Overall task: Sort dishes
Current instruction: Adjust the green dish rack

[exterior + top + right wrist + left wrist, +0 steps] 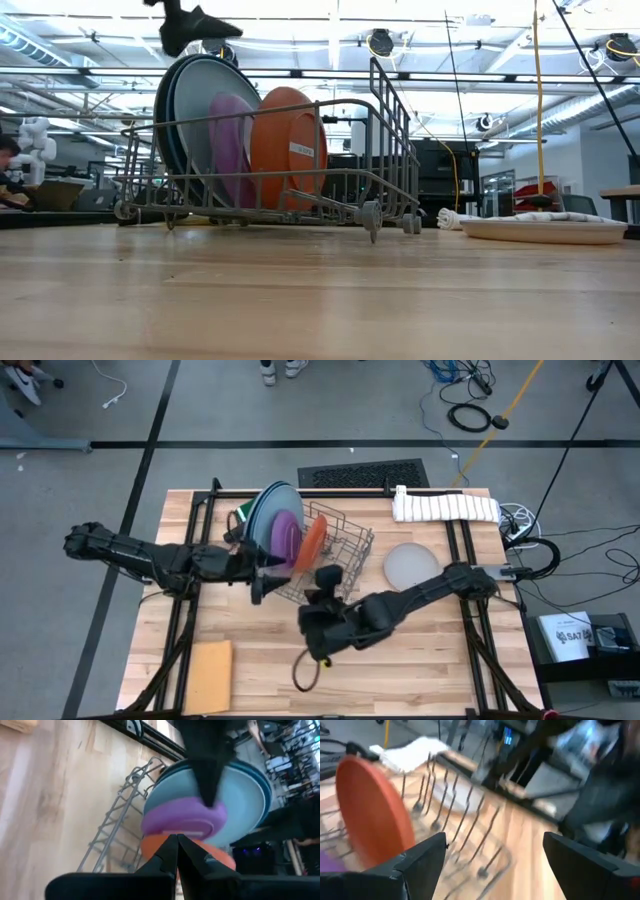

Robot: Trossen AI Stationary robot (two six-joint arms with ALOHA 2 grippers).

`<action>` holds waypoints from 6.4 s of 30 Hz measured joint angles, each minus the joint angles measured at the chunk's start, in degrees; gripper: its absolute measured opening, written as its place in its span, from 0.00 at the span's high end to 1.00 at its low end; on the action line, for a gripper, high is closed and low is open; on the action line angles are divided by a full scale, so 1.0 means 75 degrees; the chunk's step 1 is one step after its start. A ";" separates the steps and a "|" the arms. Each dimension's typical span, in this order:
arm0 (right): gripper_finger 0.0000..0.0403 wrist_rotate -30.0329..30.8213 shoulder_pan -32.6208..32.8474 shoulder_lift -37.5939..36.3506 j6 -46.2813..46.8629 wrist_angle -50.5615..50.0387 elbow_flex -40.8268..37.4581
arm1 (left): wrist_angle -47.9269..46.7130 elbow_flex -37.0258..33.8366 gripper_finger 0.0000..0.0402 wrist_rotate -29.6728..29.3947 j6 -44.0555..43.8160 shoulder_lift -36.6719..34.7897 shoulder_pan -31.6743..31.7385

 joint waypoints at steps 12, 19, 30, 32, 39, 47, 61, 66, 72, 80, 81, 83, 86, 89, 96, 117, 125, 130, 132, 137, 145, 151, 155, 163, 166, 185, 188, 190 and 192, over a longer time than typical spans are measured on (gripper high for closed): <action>1.00 -0.0015 0.0836 -0.0402 0.1983 -0.2083 0.0000 | -0.1262 -0.0002 0.18 0.0992 0.1918 0.0093 -0.1307; 1.00 0.0219 0.1168 -0.0454 0.2012 -0.2092 0.0000 | -0.2006 -0.0003 0.41 0.0104 0.2012 0.0784 -0.1726; 1.00 0.0227 0.1453 -0.0451 0.2464 -0.2152 0.0000 | -0.2118 0.0266 0.98 -0.1521 0.3158 0.1230 -0.2169; 1.00 0.0224 0.1504 -0.0451 0.2522 -0.2170 0.0000 | -0.2515 0.0296 0.98 -0.1687 0.3115 0.1230 -0.2178; 1.00 0.0222 0.1621 -0.0448 0.2627 -0.2177 0.0000 | -0.3462 0.0297 0.91 -0.2123 0.2946 0.1236 -0.2184; 1.00 0.0224 0.1639 -0.0443 0.2783 -0.2164 0.0000 | -0.4005 0.0297 0.55 -0.2131 0.3304 0.1410 -0.2235; 1.00 0.0174 0.1696 -0.0440 0.2842 -0.2149 -0.0003 | -0.4107 0.0306 0.43 -0.2695 0.3263 0.2177 -0.2198; 1.00 0.0146 0.1865 -0.0440 0.3297 -0.2680 -0.0005 | -0.4025 0.0305 0.43 -0.2582 0.2684 0.2174 -0.2158; 1.00 0.0184 0.2093 -0.0440 0.3584 -0.2818 -0.0009 | -0.4006 0.0309 0.43 -0.2679 0.2508 0.2173 -0.2102; 1.00 0.0189 0.2212 -0.0440 0.3686 -0.2803 -0.0009 | -0.4099 0.0301 0.43 -0.3063 0.2962 0.2268 -0.1863; 1.00 0.0195 0.2212 -0.0440 0.3714 -0.2803 -0.0009 | -0.4141 0.0300 0.43 -0.2900 0.3002 0.2325 -0.1795; 1.00 0.0195 0.2212 -0.0440 0.3755 -0.2803 -0.0009 | -0.4130 0.0300 0.43 -0.2648 0.3010 0.2477 -0.1676; 1.00 0.0194 0.2212 -0.0440 0.3782 -0.2803 -0.0009 | -0.4077 0.0303 0.43 -0.2492 0.2891 0.2725 -0.1556; 1.00 0.0194 0.2236 -0.0440 0.3782 -0.2804 -0.0009 | -0.3948 0.0309 0.46 -0.2340 0.2694 0.2903 -0.1528; 1.00 0.0198 0.2262 -0.0437 0.3779 -0.2859 -0.0009 | -0.2977 0.0318 0.60 -0.1923 0.2125 0.2898 -0.1536; 1.00 0.0211 0.2269 -0.0437 0.3779 -0.2859 -0.0009 | -0.2036 0.0315 0.72 -0.1582 0.2900 0.2910 -0.1610; 1.00 0.0216 0.2271 -0.0437 0.3779 -0.2859 -0.0009 | -0.2375 0.0321 0.76 -0.1840 0.3136 0.2996 -0.1607; 1.00 0.0213 0.2271 -0.0437 0.3779 -0.2858 -0.0006 | -0.2153 0.0318 0.89 -0.1846 0.2875 0.3012 -0.1610; 1.00 0.0213 0.2271 -0.0437 0.3779 -0.2856 -0.0008 | -0.2107 0.0391 0.93 -0.1895 0.2795 0.3040 -0.1595; 1.00 0.0215 0.2271 -0.0437 0.3776 -0.2856 -0.0006 | -0.2242 0.0663 0.93 -0.2009 0.2474 0.3158 -0.1591; 1.00 0.0216 0.2300 -0.0437 0.3776 -0.2856 -0.0006 | -0.2264 0.1307 0.93 -0.2085 0.1478 0.3932 -0.1543; 1.00 0.0210 0.2348 -0.0437 0.3747 -0.2869 -0.0006 | -0.2389 0.1960 0.93 -0.2114 0.0855 0.4522 -0.1540; 1.00 0.0217 0.2464 -0.0437 0.3756 -0.2929 -0.0006 | -0.2457 0.2341 0.94 -0.2008 -0.0030 0.4702 -0.1540; 1.00 0.0405 0.2665 -0.0437 0.3806 -0.2985 -0.0003 | -0.2428 0.2483 1.00 -0.1582 0.0028 0.4741 -0.1598; 1.00 0.0411 0.2702 -0.0437 0.3843 -0.2990 0.0000 | -0.2483 0.2480 0.96 -0.1595 0.0949 0.4739 -0.1704; 1.00 0.0385 0.2754 -0.0437 0.3983 -0.3060 0.0000 | -0.3369 0.2553 0.53 -0.2768 0.3520 0.4692 -0.2219; 1.00 0.0385 0.2754 -0.0437 0.3983 -0.3048 0.0000 | -0.3975 0.2550 0.53 -0.2946 0.3317 0.4692 -0.2048; 1.00 0.0385 0.2754 -0.0437 0.3983 -0.3043 0.0000 | -0.4034 0.2550 0.53 -0.2951 0.3281 0.4692 -0.1966; 1.00 0.0385 0.2754 -0.0437 0.3983 -0.3042 0.0000 | -0.4045 0.2550 0.55 -0.2932 0.3298 0.4725 -0.1901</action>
